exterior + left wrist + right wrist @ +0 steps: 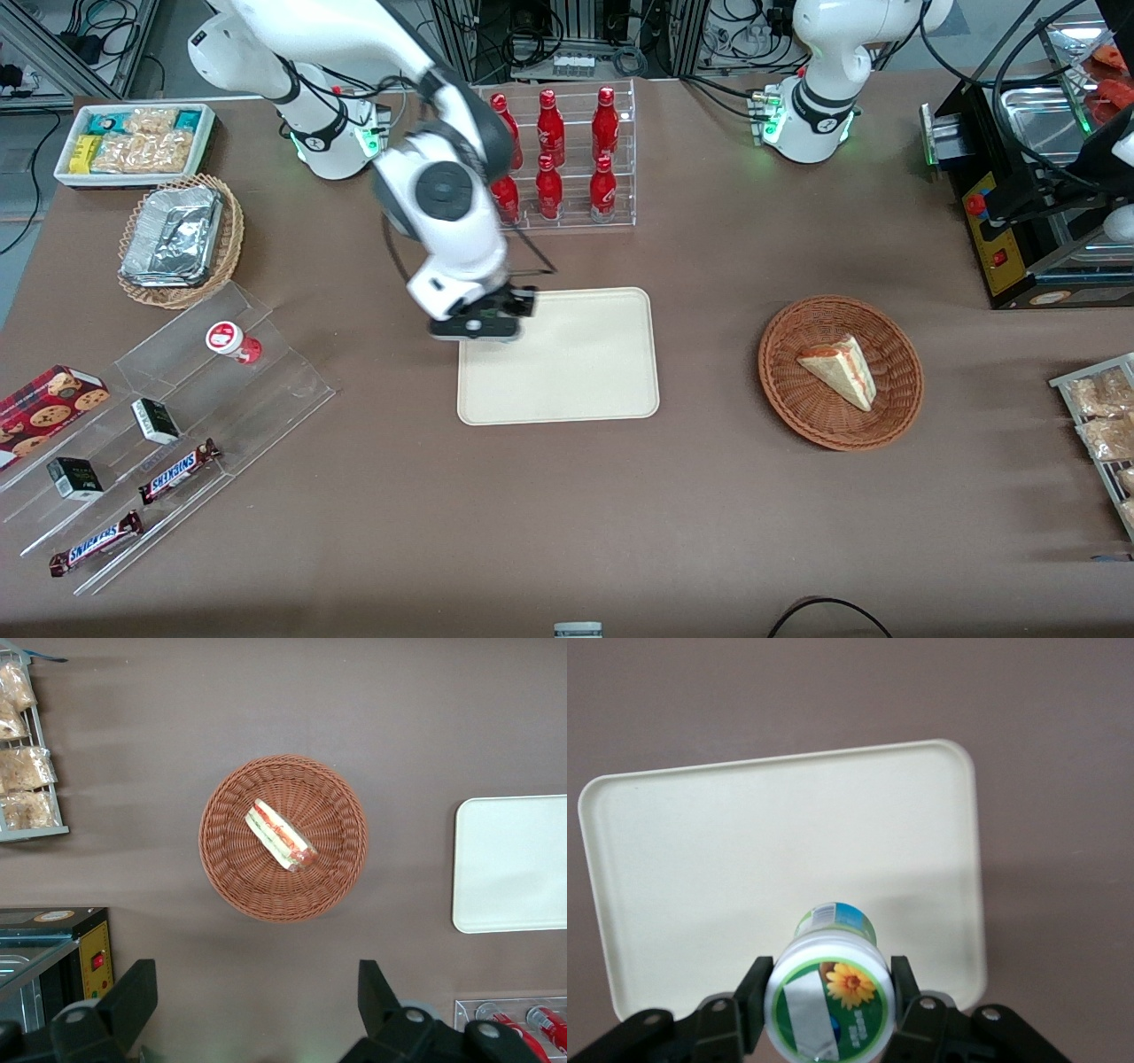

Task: Place green gum on tray
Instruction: 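Lower the gum tub onto the cream tray and open the right gripper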

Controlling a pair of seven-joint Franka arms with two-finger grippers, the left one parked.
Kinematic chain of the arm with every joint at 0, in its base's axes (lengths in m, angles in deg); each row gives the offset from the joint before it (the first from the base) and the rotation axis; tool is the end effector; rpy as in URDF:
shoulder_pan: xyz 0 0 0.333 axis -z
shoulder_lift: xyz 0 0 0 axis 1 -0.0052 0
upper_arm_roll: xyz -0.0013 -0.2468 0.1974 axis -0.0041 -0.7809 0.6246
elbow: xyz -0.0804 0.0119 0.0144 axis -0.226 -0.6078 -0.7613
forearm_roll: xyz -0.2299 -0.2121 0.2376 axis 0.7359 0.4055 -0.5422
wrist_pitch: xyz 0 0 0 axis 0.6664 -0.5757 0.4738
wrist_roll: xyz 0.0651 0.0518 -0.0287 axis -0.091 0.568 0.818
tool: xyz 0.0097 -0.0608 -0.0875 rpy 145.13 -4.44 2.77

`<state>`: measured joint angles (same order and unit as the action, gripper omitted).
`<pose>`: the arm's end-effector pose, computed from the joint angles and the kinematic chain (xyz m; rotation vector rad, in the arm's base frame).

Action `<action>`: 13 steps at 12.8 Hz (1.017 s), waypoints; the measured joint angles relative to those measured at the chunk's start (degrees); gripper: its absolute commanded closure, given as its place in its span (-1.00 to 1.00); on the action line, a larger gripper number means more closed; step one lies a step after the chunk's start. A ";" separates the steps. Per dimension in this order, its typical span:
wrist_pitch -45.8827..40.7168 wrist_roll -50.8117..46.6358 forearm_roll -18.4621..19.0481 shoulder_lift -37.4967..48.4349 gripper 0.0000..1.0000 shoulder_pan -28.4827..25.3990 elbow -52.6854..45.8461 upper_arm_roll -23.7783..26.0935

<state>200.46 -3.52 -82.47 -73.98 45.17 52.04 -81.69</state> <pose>0.5003 0.4265 0.3487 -3.1005 0.1742 -0.0716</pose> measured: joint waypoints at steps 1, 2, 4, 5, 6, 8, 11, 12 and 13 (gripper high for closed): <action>2.31 -2.86 0.11 -2.93 1.00 -1.54 -1.00 -0.04; 4.15 -4.81 0.17 -5.73 1.00 -2.76 -2.11 -0.08; 5.97 -6.13 0.33 -9.59 1.00 -3.69 -3.97 -0.19; 6.59 -6.20 0.72 -10.64 1.00 -3.68 -4.50 -0.35; 7.06 -6.20 1.12 -11.39 1.00 -3.67 -4.81 -0.56; 7.99 -6.20 1.35 -12.63 0.66 -3.67 -4.88 -0.75; 9.30 -6.20 1.38 -14.03 -1.00 -3.91 -4.93 -0.72; 9.36 -6.19 1.47 -14.13 -1.00 -3.92 -5.11 -0.72; 9.38 -6.18 1.58 -14.17 -1.00 -3.92 -5.27 -0.72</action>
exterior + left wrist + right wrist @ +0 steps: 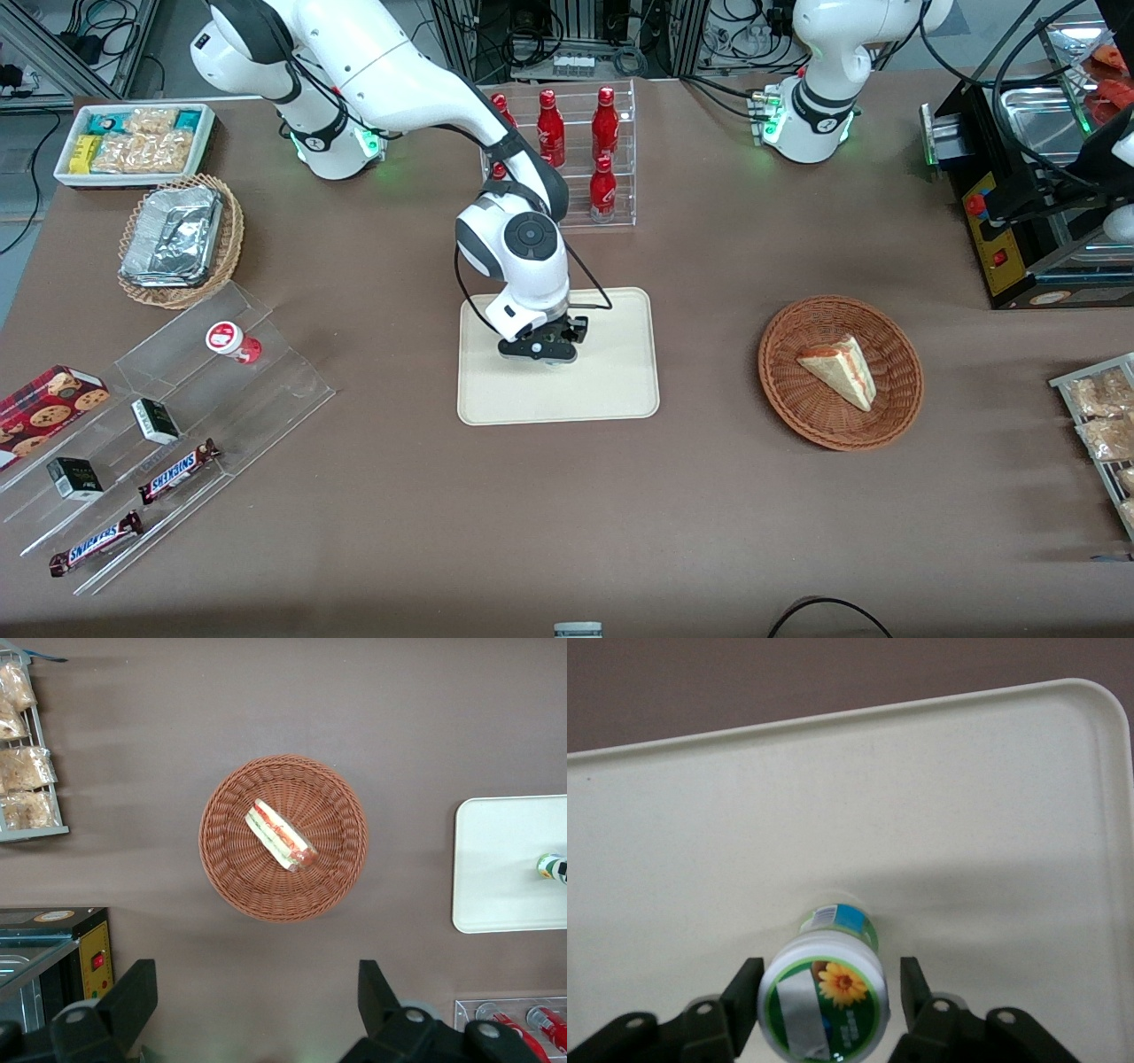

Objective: Place green gum on tray

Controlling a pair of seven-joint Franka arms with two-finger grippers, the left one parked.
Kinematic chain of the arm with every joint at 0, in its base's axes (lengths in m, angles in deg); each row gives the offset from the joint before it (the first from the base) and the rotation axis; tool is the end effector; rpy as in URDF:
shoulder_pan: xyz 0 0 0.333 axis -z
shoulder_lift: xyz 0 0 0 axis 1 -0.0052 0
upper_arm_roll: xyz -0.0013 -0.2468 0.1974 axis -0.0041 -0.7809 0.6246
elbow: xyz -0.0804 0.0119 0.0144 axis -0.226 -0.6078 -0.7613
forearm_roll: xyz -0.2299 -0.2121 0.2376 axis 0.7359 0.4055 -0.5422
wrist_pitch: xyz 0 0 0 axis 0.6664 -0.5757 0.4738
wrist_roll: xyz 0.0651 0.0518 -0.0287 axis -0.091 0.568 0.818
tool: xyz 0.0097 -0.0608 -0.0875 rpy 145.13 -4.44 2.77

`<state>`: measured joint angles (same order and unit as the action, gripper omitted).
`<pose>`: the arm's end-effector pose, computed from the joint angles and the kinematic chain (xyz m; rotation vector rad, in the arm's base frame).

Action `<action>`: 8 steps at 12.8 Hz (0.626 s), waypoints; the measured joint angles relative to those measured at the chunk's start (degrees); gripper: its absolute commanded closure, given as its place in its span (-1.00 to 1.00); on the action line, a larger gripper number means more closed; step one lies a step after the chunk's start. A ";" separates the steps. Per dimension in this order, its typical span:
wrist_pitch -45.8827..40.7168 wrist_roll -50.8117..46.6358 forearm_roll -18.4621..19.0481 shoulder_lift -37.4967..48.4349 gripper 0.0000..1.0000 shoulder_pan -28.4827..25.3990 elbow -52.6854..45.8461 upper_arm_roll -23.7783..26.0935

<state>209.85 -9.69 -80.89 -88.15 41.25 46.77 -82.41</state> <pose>0.4978 0.4772 0.2392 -3.1172 0.2114 -0.1318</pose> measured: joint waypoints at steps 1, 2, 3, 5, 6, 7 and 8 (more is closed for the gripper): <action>0.06 0.00 0.00 0.00 -1.00 0.00 -0.18 -0.02; 0.20 0.00 0.01 0.05 -1.00 0.04 -0.48 -0.08; 0.23 0.00 0.00 0.22 -1.00 0.17 -0.99 -0.22; -1.69 0.22 0.00 2.33 -1.00 0.74 -1.63 -0.46; -5.23 0.65 0.00 4.55 -1.00 1.08 -1.83 -0.57; -9.67 1.76 0.00 7.32 -1.00 1.61 -1.98 -0.69; -14.70 3.73 0.00 10.48 -1.00 2.55 -2.09 -0.71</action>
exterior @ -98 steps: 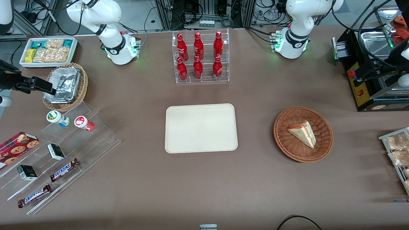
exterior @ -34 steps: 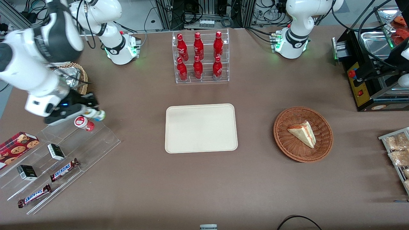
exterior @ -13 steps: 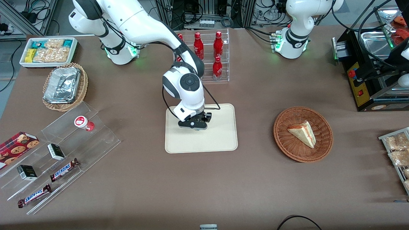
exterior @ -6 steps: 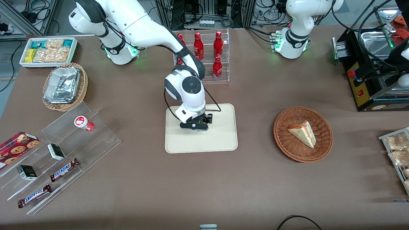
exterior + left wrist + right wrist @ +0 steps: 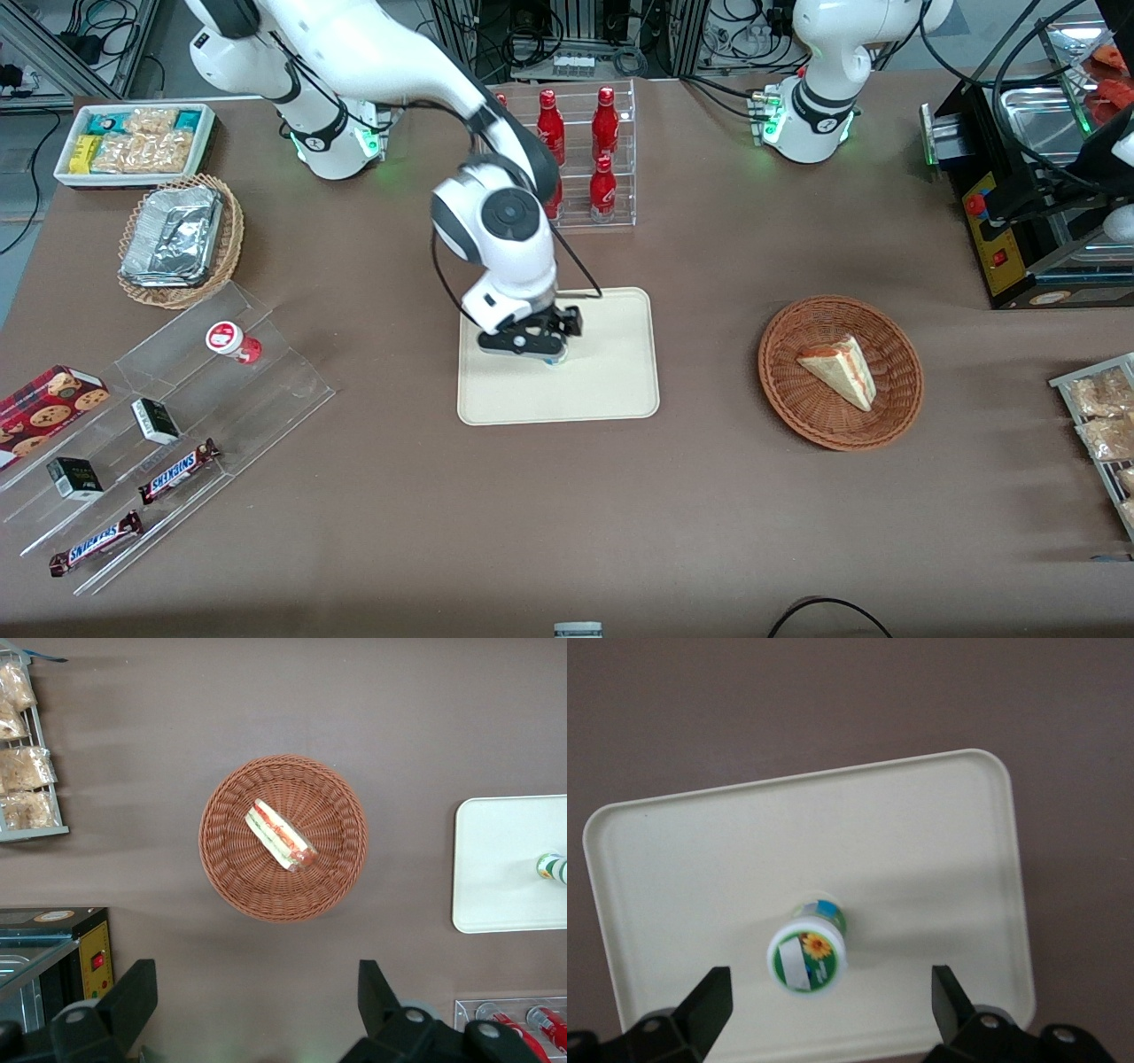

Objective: Place green gum on tray

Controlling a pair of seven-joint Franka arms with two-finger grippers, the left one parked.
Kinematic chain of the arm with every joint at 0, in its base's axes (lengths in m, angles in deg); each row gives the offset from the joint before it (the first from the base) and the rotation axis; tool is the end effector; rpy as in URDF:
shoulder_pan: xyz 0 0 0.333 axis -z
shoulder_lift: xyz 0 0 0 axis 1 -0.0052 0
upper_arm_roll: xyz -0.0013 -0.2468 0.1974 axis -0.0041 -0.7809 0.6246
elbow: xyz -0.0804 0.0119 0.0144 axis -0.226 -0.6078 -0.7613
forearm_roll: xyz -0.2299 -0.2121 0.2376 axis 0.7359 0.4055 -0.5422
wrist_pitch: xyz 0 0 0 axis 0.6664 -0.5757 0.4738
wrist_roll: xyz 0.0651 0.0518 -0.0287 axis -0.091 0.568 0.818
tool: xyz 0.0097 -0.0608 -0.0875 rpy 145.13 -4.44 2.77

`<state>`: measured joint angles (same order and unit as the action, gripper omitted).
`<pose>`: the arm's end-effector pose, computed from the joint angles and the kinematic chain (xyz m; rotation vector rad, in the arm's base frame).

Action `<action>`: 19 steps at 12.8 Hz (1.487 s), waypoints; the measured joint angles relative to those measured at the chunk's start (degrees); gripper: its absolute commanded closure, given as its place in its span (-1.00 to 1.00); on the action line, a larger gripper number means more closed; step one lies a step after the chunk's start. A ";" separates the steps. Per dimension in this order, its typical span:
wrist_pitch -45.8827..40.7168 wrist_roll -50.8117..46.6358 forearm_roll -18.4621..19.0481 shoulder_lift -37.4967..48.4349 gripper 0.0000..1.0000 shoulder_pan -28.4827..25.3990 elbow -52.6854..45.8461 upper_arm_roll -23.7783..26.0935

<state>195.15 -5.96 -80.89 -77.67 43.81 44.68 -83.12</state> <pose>0.5155 0.4422 0.3573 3.1230 -0.2119 0.0816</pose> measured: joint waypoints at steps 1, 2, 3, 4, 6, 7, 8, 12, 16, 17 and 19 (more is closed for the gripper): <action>-4.58 2.24 0.00 3.19 -1.00 1.25 -0.05 -0.04; -8.62 4.87 0.00 6.32 -1.00 2.81 -0.02 -0.07; -12.15 8.10 0.00 9.28 -1.00 4.70 0.17 -0.10; -15.33 12.37 0.01 12.28 -1.00 7.25 0.75 -0.12; -21.13 21.57 0.00 17.76 -1.00 13.70 2.05 -0.16; -23.74 25.91 -0.01 20.07 -1.00 17.13 2.58 -0.22; -26.12 29.95 -0.06 22.03 -1.00 20.57 2.94 -0.28; -31.77 42.78 -0.16 27.03 -1.00 33.36 3.57 -0.32; -33.23 45.21 -0.17 28.22 -1.00 40.16 3.32 -0.34; -33.23 45.21 -0.17 28.22 -1.00 40.78 3.16 -0.31; -33.23 45.20 -0.17 28.20 -1.00 41.90 2.84 -0.26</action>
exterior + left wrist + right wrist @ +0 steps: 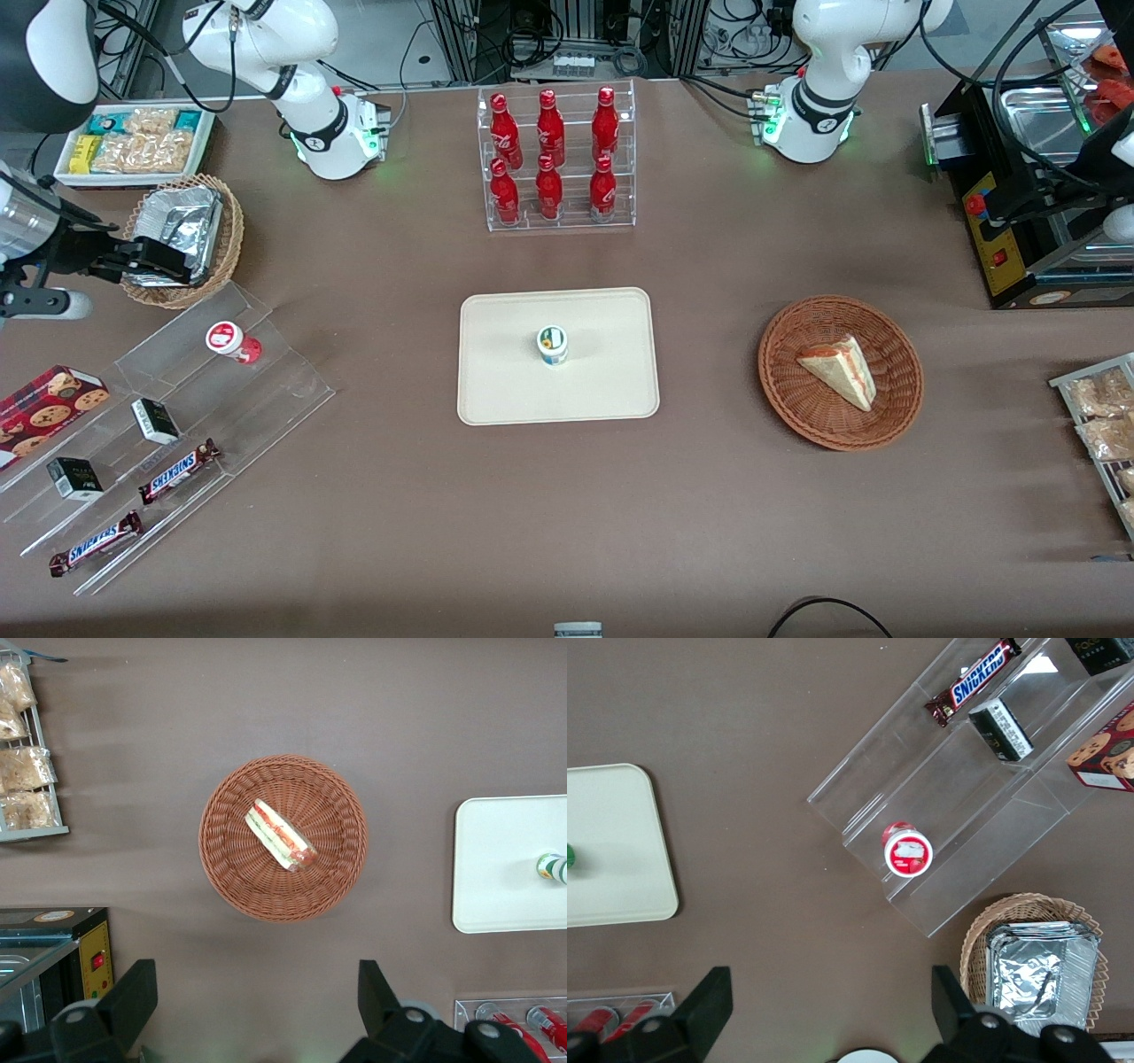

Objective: Place green gum on tray

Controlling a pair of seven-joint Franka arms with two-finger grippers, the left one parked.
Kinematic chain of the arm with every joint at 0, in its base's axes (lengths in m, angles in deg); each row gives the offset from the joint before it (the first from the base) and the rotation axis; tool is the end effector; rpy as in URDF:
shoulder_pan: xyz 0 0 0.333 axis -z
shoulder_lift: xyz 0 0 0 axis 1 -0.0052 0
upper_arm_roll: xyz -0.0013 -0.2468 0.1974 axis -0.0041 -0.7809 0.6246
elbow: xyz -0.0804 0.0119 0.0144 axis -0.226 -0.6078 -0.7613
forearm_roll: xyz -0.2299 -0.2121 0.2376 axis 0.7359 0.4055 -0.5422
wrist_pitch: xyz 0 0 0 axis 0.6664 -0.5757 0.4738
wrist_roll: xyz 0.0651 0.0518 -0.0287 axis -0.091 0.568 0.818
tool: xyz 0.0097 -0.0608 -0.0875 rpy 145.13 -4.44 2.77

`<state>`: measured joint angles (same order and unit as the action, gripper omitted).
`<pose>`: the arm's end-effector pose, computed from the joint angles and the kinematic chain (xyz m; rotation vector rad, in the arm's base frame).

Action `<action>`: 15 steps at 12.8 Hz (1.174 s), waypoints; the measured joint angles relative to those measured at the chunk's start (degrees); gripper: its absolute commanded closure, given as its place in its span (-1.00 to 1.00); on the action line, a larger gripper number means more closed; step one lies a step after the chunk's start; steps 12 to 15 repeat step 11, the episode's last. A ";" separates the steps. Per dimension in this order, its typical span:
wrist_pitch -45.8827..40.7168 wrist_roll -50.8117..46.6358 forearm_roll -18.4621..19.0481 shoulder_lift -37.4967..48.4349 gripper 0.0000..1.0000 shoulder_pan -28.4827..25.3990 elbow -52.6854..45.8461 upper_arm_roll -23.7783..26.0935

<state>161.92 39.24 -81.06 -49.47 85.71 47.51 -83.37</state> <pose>0.5368 -0.0214 0.5880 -3.1247 0.1440 0.1716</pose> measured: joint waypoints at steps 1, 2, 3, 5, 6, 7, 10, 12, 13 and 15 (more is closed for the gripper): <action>0.00 -0.02 0.00 -0.07 -1.00 0.52 -0.11 0.02; 0.00 -0.03 0.00 -0.26 -1.00 1.24 -0.14 0.10; 0.01 -0.03 0.00 -0.56 -1.00 2.11 -0.23 0.25; 0.01 -0.01 0.00 -1.20 -1.00 3.30 -0.65 0.38; 0.04 -0.01 0.00 -1.45 -1.00 3.76 -0.88 0.50; 0.09 -0.01 0.00 -1.60 -1.00 4.08 -0.97 0.63; 0.14 -0.02 -0.10 -1.93 -1.00 4.46 -1.35 0.98; 0.14 -0.02 -0.11 -1.97 -1.00 4.48 -1.64 0.99; 0.14 -0.02 -0.11 -1.97 -1.00 4.48 -1.64 0.99; 0.14 -0.02 -0.11 -1.97 -1.00 4.48 -1.64 0.99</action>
